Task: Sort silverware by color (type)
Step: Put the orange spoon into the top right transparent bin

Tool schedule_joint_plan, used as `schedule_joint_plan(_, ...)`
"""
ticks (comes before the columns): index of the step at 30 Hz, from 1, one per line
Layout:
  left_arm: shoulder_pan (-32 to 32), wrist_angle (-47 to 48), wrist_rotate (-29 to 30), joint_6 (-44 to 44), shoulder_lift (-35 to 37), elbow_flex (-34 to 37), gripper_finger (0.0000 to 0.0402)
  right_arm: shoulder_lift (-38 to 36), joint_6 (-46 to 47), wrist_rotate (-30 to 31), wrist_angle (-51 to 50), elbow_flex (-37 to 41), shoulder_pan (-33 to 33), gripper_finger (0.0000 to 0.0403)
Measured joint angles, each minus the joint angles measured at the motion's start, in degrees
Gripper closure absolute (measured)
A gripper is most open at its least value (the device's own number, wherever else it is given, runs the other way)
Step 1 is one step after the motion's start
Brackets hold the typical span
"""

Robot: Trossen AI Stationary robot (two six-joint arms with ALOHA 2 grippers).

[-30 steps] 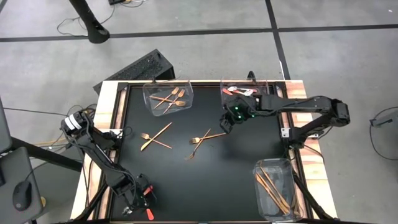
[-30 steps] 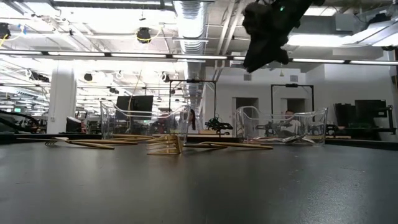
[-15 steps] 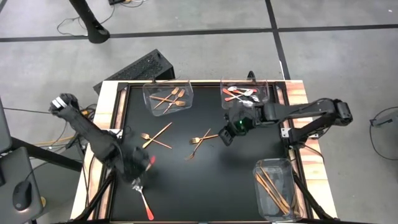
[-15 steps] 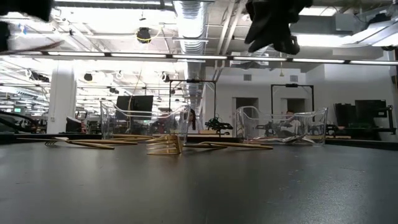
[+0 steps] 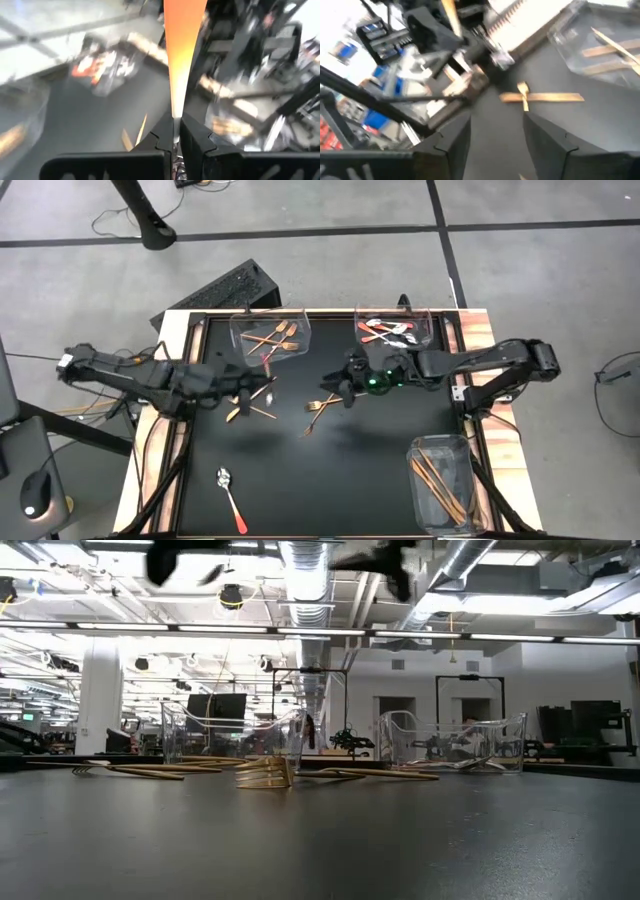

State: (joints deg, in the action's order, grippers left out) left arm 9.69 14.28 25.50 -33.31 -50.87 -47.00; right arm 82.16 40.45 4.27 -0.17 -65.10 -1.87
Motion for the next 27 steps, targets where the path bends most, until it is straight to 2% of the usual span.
schedule_joint_plan(4,-6.88,-12.52,-8.07,3.93,-3.4,0.0,0.04,4.64,-0.2,0.0,6.79,-0.34,1.93,0.0186)
schedule_joint_plan(7,-8.96,-16.98,-9.68,3.84,-5.43,-0.12,0.04,6.86,-2.08,0.35,9.83,-1.64,2.71,0.0186)
schedule_joint_plan(15,-9.71,-16.82,-12.23,2.82,-8.6,-0.02,0.04,8.23,-7.5,0.39,11.39,-3.86,2.14,0.0203)
schedule_joint_plan(27,-9.75,-20.2,-12.26,2.7,-10.36,-0.02,0.04,8.22,-9.27,-1.38,11.44,-3.91,3.22,0.0236)
